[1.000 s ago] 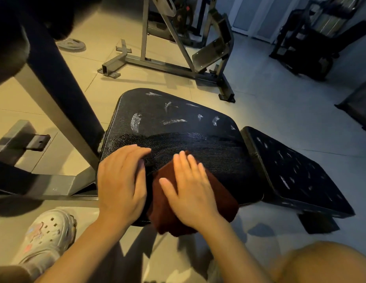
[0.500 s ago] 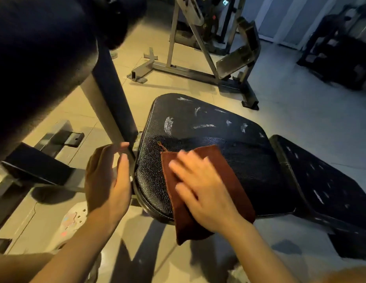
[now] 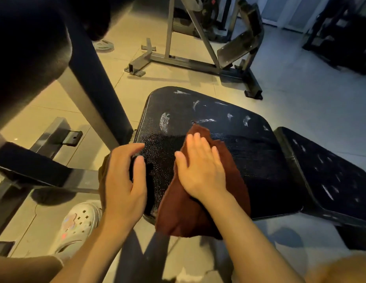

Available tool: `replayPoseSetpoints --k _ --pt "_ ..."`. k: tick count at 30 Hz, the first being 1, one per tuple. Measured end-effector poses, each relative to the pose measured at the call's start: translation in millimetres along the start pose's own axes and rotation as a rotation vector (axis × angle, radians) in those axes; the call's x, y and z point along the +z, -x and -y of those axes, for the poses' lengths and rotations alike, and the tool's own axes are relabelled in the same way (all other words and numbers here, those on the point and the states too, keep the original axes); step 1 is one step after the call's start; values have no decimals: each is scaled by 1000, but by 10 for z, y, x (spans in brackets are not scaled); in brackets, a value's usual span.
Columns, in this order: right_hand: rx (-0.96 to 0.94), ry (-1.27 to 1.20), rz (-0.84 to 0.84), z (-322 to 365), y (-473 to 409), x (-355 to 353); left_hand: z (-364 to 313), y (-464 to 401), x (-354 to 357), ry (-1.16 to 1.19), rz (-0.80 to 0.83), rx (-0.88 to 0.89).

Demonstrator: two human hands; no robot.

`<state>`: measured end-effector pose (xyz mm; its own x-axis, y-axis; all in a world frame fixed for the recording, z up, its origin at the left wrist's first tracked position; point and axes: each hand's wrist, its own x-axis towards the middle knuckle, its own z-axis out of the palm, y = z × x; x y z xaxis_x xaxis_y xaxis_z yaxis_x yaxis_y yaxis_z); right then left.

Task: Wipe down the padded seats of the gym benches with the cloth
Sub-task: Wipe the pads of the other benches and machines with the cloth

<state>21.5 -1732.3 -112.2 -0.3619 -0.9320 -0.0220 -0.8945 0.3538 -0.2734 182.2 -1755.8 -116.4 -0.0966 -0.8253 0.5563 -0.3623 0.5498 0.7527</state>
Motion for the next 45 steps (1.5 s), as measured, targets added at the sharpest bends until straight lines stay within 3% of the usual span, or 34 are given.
replayPoseSetpoints --k 6,11,13,17,21,26,32,40,45 --pt "323 77 1 -1088 -17 -307 22 72 144 -100 87 35" --pt "379 95 -36 -1209 110 -315 23 73 179 -145 106 51" --pt "287 114 -56 -966 216 -226 27 80 176 -152 105 63" --pt "-99 19 -92 -243 424 16 16 83 163 -215 132 99" --pt "-153 8 -24 -333 277 -90 -78 89 160 -304 143 172" --pt "33 34 11 -986 2 -242 -198 140 276 -355 148 265" --pt "293 69 13 -1691 -129 -404 -198 130 309 -383 145 241" --pt "595 -82 -71 -1728 157 -377 -186 149 284 -341 122 163" --pt "610 -48 -125 -1655 496 -284 -199 136 287 -330 114 109"
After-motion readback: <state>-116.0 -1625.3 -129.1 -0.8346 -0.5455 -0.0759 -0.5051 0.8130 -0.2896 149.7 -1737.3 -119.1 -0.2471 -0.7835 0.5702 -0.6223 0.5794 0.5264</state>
